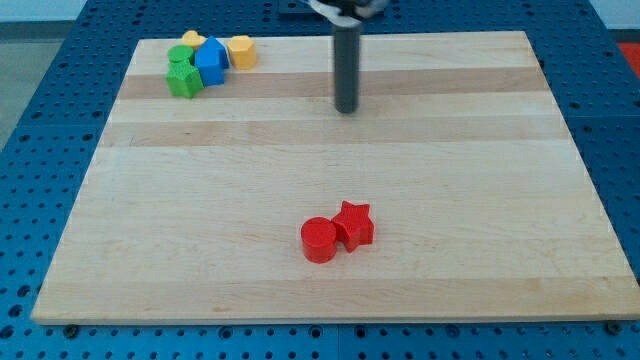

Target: Place the red star below the hexagon

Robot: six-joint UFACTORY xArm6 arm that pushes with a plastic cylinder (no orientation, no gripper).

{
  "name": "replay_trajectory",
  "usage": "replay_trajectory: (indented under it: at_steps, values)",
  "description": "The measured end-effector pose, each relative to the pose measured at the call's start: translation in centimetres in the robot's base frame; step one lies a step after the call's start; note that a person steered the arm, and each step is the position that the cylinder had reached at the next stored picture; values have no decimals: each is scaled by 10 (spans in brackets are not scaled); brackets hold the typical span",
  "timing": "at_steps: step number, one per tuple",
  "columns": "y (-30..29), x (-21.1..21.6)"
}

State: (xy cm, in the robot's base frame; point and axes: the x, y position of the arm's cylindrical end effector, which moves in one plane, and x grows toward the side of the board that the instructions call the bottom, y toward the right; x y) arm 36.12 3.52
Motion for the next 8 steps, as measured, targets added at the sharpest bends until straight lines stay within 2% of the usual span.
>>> replay_trajectory:
  at_steps: [2, 4, 5, 6, 8]
  values:
    - [53, 100]
    - [66, 178]
    - [35, 194]
    - [-5, 193]
    - [-50, 156]
